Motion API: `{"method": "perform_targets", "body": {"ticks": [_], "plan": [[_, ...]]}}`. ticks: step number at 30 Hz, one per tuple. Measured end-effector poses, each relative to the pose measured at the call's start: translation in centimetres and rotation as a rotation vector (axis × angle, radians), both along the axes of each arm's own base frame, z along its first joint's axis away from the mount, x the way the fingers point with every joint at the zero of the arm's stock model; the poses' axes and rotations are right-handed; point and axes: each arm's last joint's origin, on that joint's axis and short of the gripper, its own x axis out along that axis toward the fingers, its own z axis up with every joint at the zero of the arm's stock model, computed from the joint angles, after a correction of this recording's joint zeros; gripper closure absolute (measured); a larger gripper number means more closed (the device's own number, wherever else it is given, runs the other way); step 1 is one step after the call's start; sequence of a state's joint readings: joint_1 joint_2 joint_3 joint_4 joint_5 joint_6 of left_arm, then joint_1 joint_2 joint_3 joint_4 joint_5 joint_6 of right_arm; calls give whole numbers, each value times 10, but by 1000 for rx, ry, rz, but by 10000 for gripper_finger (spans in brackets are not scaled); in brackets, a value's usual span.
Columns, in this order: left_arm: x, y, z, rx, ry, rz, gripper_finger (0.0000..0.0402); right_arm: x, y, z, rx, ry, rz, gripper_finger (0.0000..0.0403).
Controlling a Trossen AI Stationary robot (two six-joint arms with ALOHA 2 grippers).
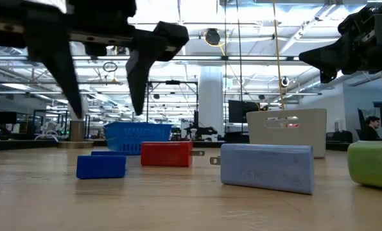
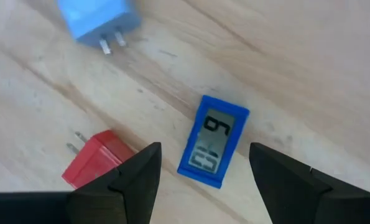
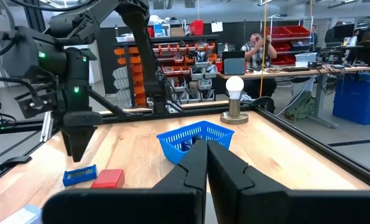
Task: Pick & Place Office items
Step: Put the blue digital clock into the blue bin
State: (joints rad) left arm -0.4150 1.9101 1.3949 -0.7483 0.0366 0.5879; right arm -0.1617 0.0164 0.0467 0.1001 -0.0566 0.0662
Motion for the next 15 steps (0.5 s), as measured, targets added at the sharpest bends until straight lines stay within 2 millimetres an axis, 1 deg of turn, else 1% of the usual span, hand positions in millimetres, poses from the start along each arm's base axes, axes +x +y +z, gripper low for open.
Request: {"method": "perform_targets", "body": {"ticks": [3, 6, 15], "plan": [[-1, -4, -5, 41, -1, -81, 156, 0, 0, 0, 0, 0, 0, 399], [0, -5, -9, 70, -9, -126, 156, 0, 0, 0, 0, 0, 0, 399], [8, 1, -24, 96, 13, -145, 156, 0, 0, 0, -2, 0, -3, 399]]}}
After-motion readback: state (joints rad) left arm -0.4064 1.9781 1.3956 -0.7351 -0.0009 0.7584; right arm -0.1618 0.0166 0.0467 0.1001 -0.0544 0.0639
